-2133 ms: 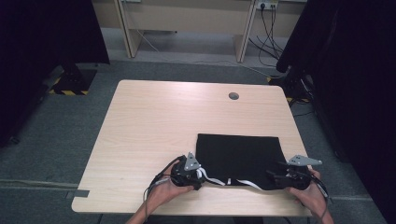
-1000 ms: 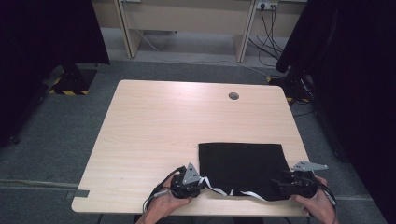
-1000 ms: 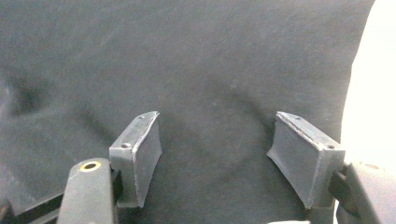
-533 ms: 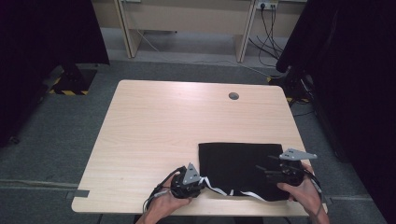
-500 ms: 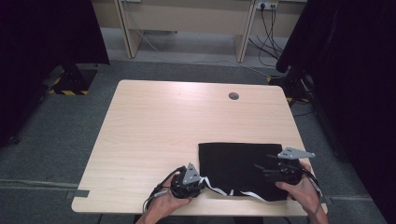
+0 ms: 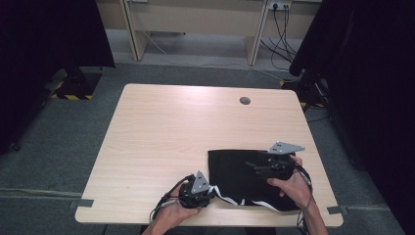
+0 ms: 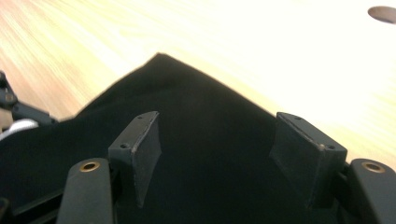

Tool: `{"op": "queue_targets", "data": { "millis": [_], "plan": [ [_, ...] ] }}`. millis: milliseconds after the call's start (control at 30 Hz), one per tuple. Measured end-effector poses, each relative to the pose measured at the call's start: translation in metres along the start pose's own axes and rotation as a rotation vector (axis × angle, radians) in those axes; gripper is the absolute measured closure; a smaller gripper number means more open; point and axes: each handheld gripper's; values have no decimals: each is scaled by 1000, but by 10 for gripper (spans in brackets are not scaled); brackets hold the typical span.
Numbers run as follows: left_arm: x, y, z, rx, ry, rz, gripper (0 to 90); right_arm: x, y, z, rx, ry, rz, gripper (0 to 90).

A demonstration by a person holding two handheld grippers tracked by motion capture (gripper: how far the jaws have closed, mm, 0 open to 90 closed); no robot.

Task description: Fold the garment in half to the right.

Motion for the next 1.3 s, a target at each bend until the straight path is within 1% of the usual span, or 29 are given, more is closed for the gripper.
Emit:
{"op": "queue_targets", "data": {
  "millis": [33,67,133,233,267,300,467,500,533,567,633,767,800,833,900,933,967,1033,1067,1100,1133,1200,1267,1300],
  "plan": [
    [0,0,0,0,0,0,701,3,-3,-1,2,14,0,325],
    [0,0,0,1,-1,0,701,3,-3,-1,2,14,0,325],
    [0,0,0,0,1,1,701,14,-13,-6,14,54,0,317],
    [0,0,0,0,0,0,701,23,-23,-10,33,65,-6,317],
    [0,0,0,1,-1,0,701,23,-23,-10,33,65,-6,317],
    [0,0,0,-1,0,0,701,29,-30,-12,43,70,-10,318],
    [0,1,0,-3,-1,-1,701,41,-46,-14,59,71,-16,314],
    [0,1,0,-3,-1,-1,701,41,-46,-14,59,71,-16,314],
    [0,1,0,-3,-1,0,701,42,-50,-15,59,69,-19,312],
    [-1,1,0,-1,-3,0,701,45,-57,-15,62,62,-30,311],
    [-1,1,0,-3,-2,0,701,48,-63,-15,68,58,-33,305],
    [-1,1,0,-1,-4,-2,701,53,-75,-15,68,62,-35,251],
    [-1,1,0,-10,4,-4,701,54,-78,-15,68,65,-40,246],
    [-1,1,0,-7,7,-5,700,56,-81,-15,67,69,-41,244],
    [-1,1,0,-2,-3,-1,701,58,-89,-16,79,71,-45,242],
    [-1,0,1,-24,2,-1,701,59,-93,-16,91,68,-53,245],
    [-1,1,0,-11,4,-3,701,59,-98,-17,101,70,-59,251],
    [-1,1,0,-1,3,-4,701,61,-106,-19,112,78,-71,277],
    [0,1,-1,10,-19,5,701,62,-109,-20,118,81,-77,292],
    [0,1,-1,6,-8,2,701,63,-113,-21,125,84,-80,304],
    [0,2,-1,17,-12,3,700,64,-116,-22,129,88,-83,314],
    [0,1,-1,10,-2,1,700,64,-121,-24,131,93,-96,330],
    [-1,1,-1,-3,0,0,700,64,-125,-24,133,97,-105,344],
    [-1,1,0,-3,0,0,700,64,-127,-24,135,97,-110,350]
  ]
}}
Point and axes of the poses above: each handheld gripper's, and its own axes: y roughly backward along the jaws, x roughly out of its top, z roughly to its right, and after that the axes turned 8 degrees about y, right-handed
